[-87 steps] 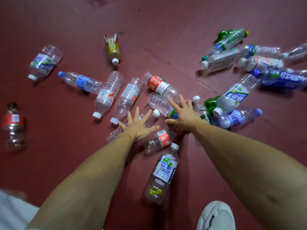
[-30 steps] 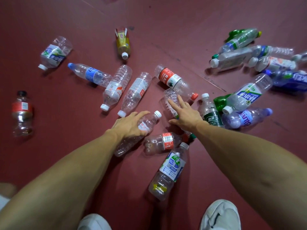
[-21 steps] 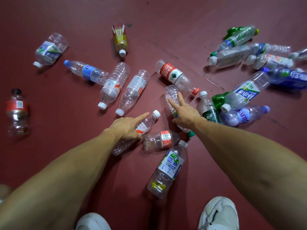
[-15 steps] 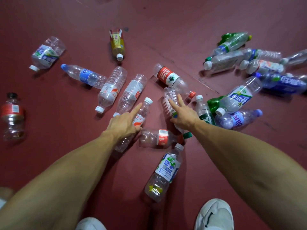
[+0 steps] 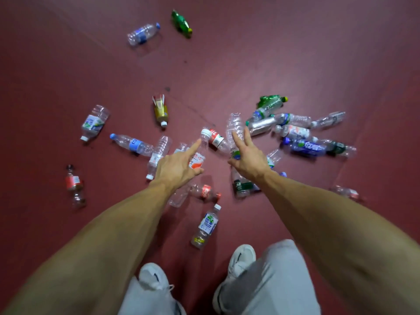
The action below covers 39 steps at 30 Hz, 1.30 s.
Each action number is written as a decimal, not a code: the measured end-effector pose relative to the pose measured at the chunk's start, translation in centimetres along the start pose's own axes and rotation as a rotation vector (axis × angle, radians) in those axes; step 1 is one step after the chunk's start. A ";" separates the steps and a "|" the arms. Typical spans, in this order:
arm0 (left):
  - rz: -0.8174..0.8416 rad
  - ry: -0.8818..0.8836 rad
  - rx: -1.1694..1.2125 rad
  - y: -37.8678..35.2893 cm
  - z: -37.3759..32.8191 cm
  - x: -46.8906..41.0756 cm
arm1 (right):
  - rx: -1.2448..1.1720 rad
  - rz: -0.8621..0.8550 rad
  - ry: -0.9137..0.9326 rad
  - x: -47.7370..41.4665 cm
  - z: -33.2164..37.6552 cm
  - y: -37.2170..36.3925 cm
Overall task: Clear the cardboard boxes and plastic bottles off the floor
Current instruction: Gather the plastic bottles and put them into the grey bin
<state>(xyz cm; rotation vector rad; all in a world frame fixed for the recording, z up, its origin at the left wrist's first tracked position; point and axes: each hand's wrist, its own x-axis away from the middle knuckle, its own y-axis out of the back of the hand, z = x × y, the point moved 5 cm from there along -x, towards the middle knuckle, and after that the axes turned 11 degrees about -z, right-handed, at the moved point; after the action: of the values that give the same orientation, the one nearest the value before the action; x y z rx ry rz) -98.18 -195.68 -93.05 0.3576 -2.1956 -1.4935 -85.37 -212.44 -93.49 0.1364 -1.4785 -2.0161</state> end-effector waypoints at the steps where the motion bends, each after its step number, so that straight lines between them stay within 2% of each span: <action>1: 0.003 -0.005 -0.010 2.9 -1.6 0.8 | -0.010 -0.004 -0.017 1.4 0.8 2.8; 8: 0.037 -0.083 -0.018 20.8 -11.7 6.2 | -0.068 -0.086 -0.147 11.8 5.2 19.9; 13: 0.007 -0.301 -0.047 29.8 -18.1 9.5 | -0.109 -0.214 -0.325 20.2 6.8 28.5; 19: -0.024 -0.571 -0.048 36.1 -25.7 13.8 | -0.095 -0.343 -0.523 31.7 7.0 35.1; 28: 0.054 -0.958 -0.020 36.2 -40.4 27.6 | -0.124 -0.606 -0.847 51.5 1.6 40.2; 39: 0.191 -1.304 -0.052 25.8 -59.0 51.8 | -0.156 -0.707 -1.227 80.6 -11.1 39.9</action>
<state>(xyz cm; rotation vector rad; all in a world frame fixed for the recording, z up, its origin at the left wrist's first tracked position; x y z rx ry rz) -111.89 -257.14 -39.49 -1.1392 -2.8928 -1.9092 -128.13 -271.86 -40.09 -0.9296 -2.1244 -3.0088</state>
